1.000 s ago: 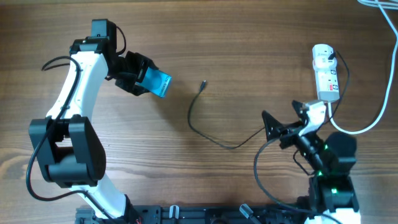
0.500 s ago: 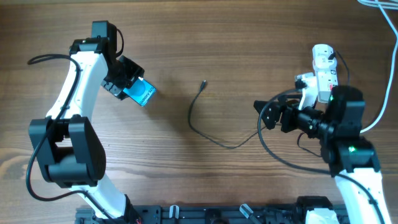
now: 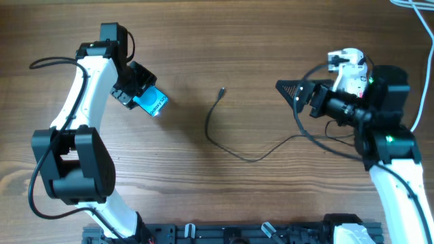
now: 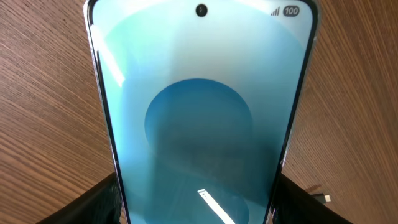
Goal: Plug charger to phone and switch on socket
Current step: 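Move the right gripper over the black cable's USB-C end, then grasp the USB-C plug end with the right gripper and lift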
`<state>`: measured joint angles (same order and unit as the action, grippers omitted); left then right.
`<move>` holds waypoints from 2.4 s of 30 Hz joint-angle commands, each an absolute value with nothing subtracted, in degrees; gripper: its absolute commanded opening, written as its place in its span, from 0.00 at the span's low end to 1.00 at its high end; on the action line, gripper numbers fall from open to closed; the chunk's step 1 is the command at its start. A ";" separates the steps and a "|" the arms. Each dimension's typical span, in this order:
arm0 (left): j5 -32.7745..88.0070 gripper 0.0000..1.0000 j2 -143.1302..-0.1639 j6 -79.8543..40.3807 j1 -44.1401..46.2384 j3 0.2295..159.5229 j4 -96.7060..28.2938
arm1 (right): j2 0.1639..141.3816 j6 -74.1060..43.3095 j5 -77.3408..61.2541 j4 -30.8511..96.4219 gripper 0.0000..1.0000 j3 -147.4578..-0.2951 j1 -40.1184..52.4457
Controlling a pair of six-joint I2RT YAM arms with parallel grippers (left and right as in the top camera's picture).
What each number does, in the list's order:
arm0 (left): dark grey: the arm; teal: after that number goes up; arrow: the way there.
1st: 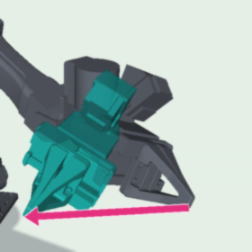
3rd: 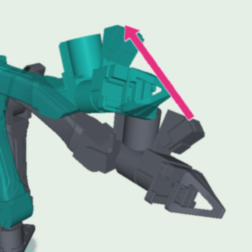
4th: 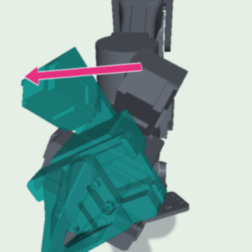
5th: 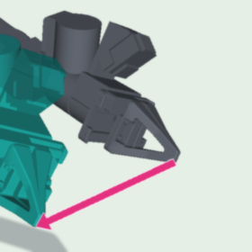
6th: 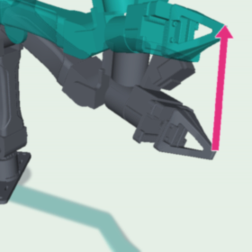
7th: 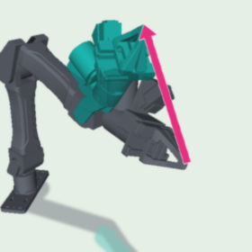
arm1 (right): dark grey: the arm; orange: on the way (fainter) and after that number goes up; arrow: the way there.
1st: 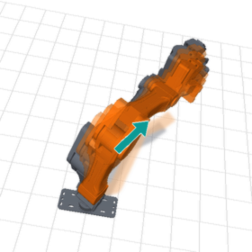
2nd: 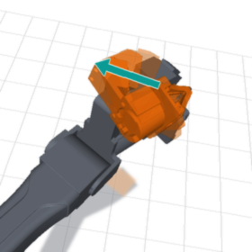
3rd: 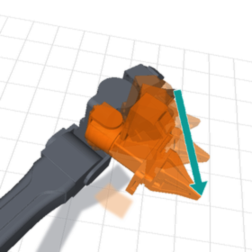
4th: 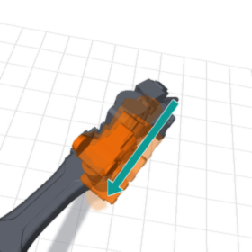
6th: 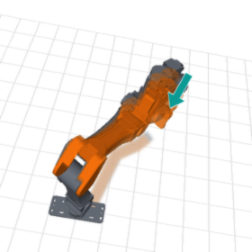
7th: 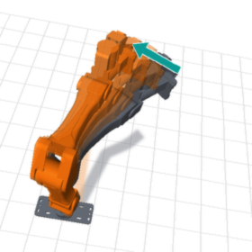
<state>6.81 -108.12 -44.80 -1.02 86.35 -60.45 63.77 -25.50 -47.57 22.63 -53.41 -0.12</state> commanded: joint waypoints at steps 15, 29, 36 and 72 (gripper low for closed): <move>5.50 0.04 -106.17 -43.94 1.02 87.39 -59.66 | 86.28 -27.88 -26.37 45.95 1.00 -79.96 13.34; 5.50 0.04 -106.17 -43.94 1.02 87.39 -59.61 | 114.45 -34.96 -25.26 32.77 0.63 -87.26 22.94; 5.50 0.04 -106.17 -43.94 1.02 87.39 -59.61 | 120.75 -37.74 -20.84 31.51 0.47 -86.59 25.36; 5.50 0.04 -106.17 -43.94 1.02 87.39 -59.20 | 129.67 -41.15 -11.99 26.22 0.04 -85.82 31.22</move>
